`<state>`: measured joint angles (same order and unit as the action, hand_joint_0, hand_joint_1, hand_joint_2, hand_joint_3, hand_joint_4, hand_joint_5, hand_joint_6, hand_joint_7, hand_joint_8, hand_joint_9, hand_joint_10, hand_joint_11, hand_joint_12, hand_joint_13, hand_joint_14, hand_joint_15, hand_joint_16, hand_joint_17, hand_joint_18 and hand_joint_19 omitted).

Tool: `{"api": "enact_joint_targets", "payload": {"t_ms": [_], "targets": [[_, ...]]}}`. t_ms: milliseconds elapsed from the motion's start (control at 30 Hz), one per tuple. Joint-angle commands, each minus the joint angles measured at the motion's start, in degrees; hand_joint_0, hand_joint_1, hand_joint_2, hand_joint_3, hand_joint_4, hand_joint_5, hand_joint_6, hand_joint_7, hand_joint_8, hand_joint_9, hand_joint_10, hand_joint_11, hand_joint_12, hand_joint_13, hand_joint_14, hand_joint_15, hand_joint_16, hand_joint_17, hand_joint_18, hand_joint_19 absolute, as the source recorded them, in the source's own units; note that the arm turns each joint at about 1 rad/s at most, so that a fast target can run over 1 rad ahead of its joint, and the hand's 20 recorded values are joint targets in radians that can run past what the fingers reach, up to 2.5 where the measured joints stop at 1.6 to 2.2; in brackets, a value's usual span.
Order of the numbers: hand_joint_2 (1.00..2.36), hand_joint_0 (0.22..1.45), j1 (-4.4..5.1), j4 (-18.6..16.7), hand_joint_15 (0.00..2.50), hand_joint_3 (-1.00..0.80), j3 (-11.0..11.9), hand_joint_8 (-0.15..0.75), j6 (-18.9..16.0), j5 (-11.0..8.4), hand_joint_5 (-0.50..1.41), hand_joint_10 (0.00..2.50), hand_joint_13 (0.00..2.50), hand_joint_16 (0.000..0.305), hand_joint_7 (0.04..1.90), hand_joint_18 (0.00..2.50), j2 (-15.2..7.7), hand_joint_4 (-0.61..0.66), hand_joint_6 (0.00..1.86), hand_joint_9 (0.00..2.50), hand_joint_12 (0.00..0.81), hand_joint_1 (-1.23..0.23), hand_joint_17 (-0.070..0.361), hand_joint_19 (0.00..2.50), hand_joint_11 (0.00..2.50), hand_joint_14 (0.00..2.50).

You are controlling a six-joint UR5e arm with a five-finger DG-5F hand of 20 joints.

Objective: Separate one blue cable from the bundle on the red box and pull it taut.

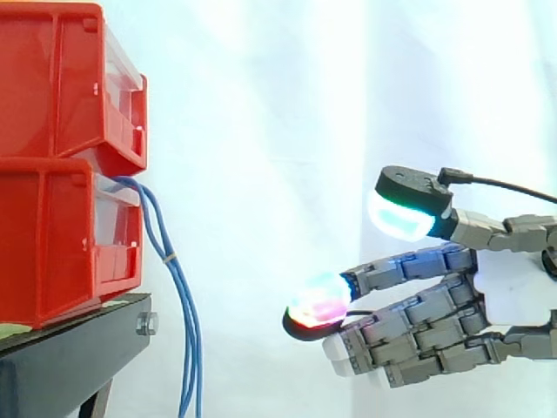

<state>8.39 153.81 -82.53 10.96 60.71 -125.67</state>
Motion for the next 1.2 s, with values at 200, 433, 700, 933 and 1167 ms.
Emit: {"api": "enact_joint_targets", "payload": {"t_ms": [200, 433, 700, 933, 1167], "targets": [[1.0, 0.48, -0.04, -2.02, 0.03, -0.49, 1.94, 0.219, 2.04, 0.11, -0.19, 0.0, 0.29, 0.049, 0.67, 0.11, -2.21, 0.2, 0.5, 0.51, 0.291, -0.45, 0.11, 0.2, 0.08, 0.0], [1.0, 0.48, -0.21, -2.46, 0.04, -0.49, 4.57, 0.228, 2.57, 0.55, -0.19, 0.0, 0.3, 0.049, 0.67, 0.11, -3.79, 0.21, 0.5, 0.54, 0.292, -0.45, 0.109, 0.2, 0.08, 0.0], [1.0, 0.48, 0.05, -3.95, 0.04, -0.49, 8.88, 0.227, 4.5, 1.17, -0.18, 0.0, 0.31, 0.048, 0.67, 0.12, -7.74, 0.22, 0.5, 0.56, 0.291, -0.45, 0.109, 0.2, 0.09, 0.0], [1.0, 0.48, 0.58, -3.43, 0.05, -0.49, 14.77, 0.23, 2.75, 4.59, -0.18, 0.0, 0.33, 0.048, 0.68, 0.13, -12.67, 0.22, 0.5, 0.58, 0.291, -0.45, 0.109, 0.22, 0.11, 0.0], [1.0, 0.49, 1.9, -4.39, 0.06, -0.49, 15.29, 0.23, 2.75, 4.95, -0.17, 0.0, 0.34, 0.048, 0.69, 0.14, -13.1, 0.24, 0.5, 0.59, 0.291, -0.45, 0.108, 0.23, 0.12, 0.0]]}}
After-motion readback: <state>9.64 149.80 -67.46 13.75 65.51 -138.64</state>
